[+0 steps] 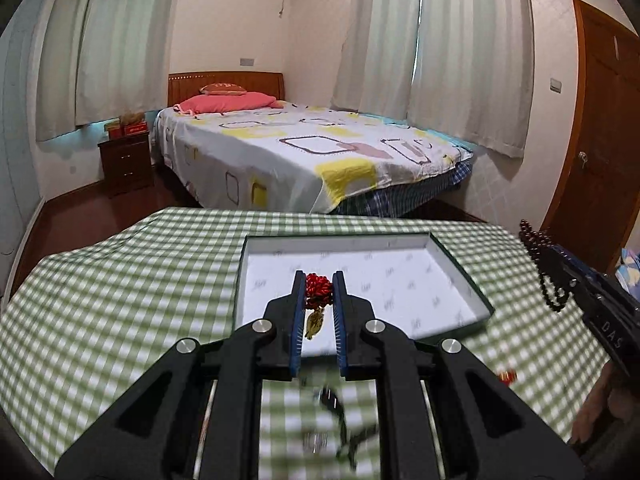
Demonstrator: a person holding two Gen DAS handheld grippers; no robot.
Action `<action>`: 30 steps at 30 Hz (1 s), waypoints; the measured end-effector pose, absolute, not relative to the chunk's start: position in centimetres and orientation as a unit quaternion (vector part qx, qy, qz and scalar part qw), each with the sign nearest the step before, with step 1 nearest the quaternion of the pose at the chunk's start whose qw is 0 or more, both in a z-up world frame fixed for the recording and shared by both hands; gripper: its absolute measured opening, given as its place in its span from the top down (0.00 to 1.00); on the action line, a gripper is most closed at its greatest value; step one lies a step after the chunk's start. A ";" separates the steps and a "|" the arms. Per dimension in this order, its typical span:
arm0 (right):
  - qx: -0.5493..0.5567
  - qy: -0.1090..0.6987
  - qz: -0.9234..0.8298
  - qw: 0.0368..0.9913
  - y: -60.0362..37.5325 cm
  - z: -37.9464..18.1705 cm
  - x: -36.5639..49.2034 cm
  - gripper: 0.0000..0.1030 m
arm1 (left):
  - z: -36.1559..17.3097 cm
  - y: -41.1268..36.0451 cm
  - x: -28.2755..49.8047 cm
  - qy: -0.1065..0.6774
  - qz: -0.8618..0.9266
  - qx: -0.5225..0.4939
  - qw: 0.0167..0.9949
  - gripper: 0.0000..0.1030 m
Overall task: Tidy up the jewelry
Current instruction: 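Carry the red brooch in the left tool while the right tool carries the bead bracelet to the tray, then open both tools to drop the brooch and bracelet into the tray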
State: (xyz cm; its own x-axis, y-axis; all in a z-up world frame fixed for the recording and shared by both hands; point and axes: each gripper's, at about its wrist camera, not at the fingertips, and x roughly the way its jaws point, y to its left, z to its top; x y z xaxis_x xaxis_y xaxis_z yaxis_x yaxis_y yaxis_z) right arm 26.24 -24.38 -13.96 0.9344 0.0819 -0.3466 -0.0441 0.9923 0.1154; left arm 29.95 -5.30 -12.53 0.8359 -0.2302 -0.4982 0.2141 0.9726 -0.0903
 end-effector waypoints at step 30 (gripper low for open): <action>0.076 0.347 0.000 0.935 -25.6 -22.9 45.1 0.88 | -22.1 -7.4 48.8 0.396 -0.065 -0.006 0.916 0.66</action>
State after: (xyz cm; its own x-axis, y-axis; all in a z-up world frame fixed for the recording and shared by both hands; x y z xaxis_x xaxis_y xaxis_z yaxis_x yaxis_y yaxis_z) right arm 45.09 -25.62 -22.94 0.7597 0.0519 -0.6482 0.0529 0.9886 0.1412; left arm 48.75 -7.39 -22.12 0.6781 -0.1234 -0.7245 0.1137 0.9916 -0.0625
